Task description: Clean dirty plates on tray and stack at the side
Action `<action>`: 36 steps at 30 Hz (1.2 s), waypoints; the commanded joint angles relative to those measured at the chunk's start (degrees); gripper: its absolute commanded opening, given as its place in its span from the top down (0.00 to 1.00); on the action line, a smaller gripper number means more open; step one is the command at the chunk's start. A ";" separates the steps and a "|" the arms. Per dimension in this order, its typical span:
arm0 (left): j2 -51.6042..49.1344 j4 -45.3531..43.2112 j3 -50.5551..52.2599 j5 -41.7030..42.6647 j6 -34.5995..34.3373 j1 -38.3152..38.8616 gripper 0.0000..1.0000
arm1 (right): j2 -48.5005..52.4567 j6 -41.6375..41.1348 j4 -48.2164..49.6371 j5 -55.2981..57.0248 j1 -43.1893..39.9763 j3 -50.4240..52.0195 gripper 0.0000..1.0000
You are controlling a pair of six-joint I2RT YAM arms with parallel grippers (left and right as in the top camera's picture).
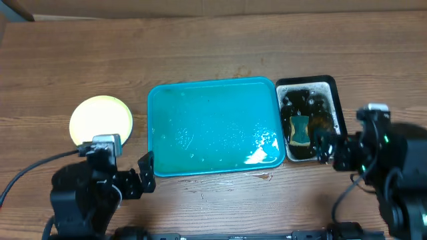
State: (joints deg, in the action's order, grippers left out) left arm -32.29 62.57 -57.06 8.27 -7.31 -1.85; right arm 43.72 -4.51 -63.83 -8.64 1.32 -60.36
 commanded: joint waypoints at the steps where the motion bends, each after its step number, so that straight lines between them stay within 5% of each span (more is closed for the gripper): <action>1: 0.66 0.37 1.09 -1.20 -0.42 0.37 0.00 | -2.78 -0.22 -0.20 0.44 0.33 0.39 0.00; 25: 0.48 0.87 1.09 -1.20 -0.42 0.37 0.00 | -3.58 -0.09 -0.33 1.75 0.33 0.39 0.00; 31: 0.48 0.87 1.09 -1.20 -0.42 0.37 0.00 | -10.99 0.20 3.34 5.60 0.33 2.21 0.00; 36: 0.48 0.87 1.09 -1.20 -0.42 0.37 0.00 | -23.47 1.97 15.21 5.60 0.33 13.46 0.00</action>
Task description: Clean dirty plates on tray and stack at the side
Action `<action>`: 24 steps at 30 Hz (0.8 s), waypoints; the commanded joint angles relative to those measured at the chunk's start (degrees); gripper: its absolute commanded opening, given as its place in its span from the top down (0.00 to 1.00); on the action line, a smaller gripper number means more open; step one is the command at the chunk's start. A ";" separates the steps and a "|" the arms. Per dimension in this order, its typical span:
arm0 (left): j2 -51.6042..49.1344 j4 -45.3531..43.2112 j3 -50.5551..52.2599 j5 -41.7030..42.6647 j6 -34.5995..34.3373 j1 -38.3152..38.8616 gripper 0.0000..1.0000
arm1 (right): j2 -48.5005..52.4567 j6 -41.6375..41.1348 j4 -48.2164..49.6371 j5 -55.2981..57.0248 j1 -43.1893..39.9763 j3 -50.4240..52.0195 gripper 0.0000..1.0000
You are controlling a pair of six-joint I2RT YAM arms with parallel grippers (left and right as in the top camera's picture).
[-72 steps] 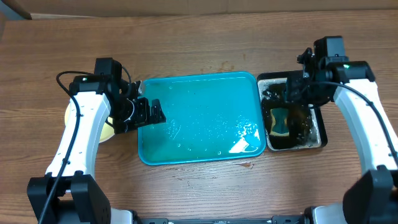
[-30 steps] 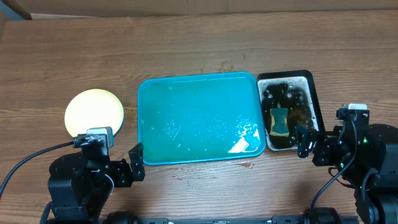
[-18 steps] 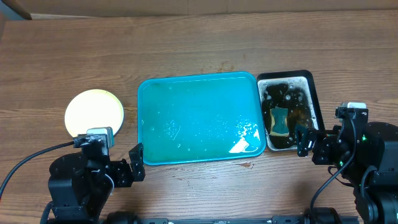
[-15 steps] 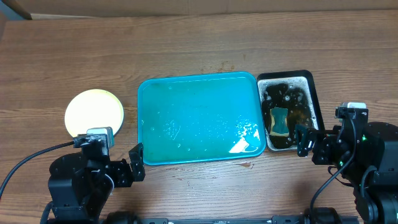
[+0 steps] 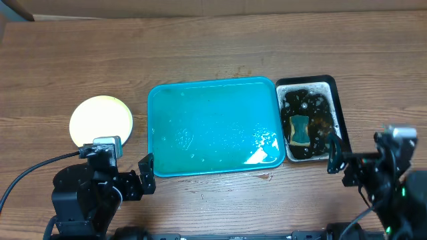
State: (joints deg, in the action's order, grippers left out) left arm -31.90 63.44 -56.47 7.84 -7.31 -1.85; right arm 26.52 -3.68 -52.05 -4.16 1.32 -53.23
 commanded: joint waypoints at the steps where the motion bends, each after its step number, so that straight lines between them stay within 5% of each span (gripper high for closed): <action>1: 0.09 0.00 0.50 -0.76 -0.42 0.37 0.00 | -8.81 1.14 4.81 1.11 0.33 8.79 0.00; 12: 0.09 0.00 0.50 -0.76 -0.42 0.37 0.00 | -25.20 1.49 22.97 0.46 0.33 29.00 0.00; 24: 0.09 0.00 0.50 -0.76 -0.42 0.37 0.00 | -26.36 7.19 46.45 -2.38 0.04 45.75 0.00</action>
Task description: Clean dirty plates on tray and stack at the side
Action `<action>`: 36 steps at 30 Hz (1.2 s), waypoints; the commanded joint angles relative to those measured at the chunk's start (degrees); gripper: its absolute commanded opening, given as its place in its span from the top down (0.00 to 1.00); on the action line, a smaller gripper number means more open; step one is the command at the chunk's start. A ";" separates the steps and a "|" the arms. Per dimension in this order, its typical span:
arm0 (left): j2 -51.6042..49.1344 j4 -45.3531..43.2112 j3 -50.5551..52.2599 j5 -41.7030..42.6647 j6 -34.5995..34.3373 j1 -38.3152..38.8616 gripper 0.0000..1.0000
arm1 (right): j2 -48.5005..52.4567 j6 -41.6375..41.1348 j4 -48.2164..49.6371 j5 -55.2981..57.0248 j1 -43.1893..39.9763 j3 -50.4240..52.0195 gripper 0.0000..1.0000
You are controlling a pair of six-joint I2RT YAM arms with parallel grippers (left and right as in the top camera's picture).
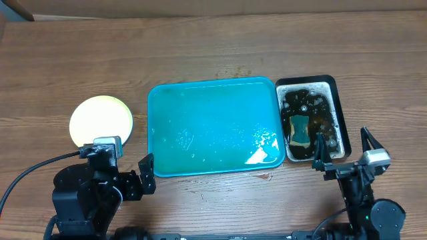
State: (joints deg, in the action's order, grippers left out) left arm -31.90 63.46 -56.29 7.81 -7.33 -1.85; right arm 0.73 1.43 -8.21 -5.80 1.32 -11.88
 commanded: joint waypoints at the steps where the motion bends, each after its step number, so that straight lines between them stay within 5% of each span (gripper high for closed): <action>1: 0.09 -0.02 0.33 -0.74 -0.39 0.37 0.00 | -0.57 2.05 3.37 -0.96 0.04 5.92 0.00; 36: 0.09 -0.02 0.33 -0.74 -0.39 0.37 0.00 | -0.57 1.62 4.35 -4.35 0.11 11.41 0.00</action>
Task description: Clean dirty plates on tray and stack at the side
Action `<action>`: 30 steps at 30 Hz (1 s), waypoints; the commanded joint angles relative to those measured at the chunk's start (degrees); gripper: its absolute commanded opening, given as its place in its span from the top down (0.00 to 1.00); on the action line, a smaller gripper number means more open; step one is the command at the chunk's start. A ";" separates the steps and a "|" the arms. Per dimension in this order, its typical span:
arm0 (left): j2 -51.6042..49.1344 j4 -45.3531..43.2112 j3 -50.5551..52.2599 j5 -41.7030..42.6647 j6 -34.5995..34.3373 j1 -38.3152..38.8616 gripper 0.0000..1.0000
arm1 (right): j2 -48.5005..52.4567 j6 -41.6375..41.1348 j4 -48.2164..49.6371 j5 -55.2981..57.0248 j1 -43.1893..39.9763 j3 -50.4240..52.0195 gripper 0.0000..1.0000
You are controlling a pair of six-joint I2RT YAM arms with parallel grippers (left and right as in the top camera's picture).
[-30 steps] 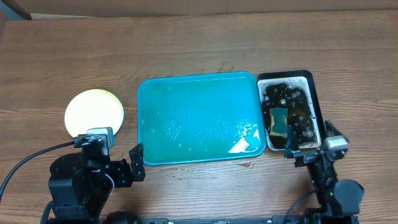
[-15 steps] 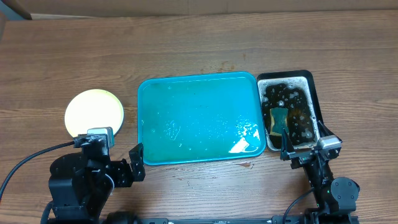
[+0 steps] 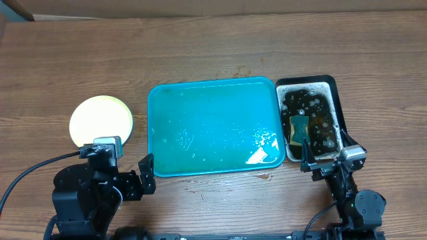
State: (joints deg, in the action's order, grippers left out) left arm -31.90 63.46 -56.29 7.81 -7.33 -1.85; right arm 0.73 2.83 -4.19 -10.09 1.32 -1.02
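Note:
The wet turquoise tray lies in the middle of the table with no plate on it, only water and foam. A pale yellow plate rests on the wood at the left. My left gripper sits open by the tray's front left corner. My right gripper stands open at the front edge of the black tub, nothing between its fingers. A teal and yellow sponge lies in the tub's dark soapy water.
Bare wooden table stretches behind the tray and to the far right. A cable runs from the left arm off the left edge. A cardboard edge shows at the top left corner.
My right arm has shifted slightly left and nearer the table's front, its open gripper now at the tub's front edge. The left arm, plate, tray and sponge are unchanged.
My right arm first stood at the tub's right side, gripper near the sponge. Then it was back at the front right, then in front of the tub, and now settled low there. The sponge stayed in the tub, the plate at the left.

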 commanded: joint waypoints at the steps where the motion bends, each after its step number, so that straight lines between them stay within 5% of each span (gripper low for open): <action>1: 0.09 -0.02 0.33 -0.74 -0.39 0.37 0.00 | -0.57 0.22 0.33 -0.07 0.11 0.55 0.00; 13: 2.62 -0.63 2.27 -2.84 -0.37 0.50 0.00 | -0.57 0.22 0.33 -0.07 0.11 0.55 0.00; 30: 31.65 -37.64 45.44 -1.05 -9.84 0.50 0.00 | -0.57 0.22 0.33 -0.07 0.11 0.55 0.00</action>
State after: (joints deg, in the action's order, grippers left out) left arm -2.83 30.70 -14.68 6.17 -13.89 -1.85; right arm 0.73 3.01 -4.14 -10.09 1.32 -1.02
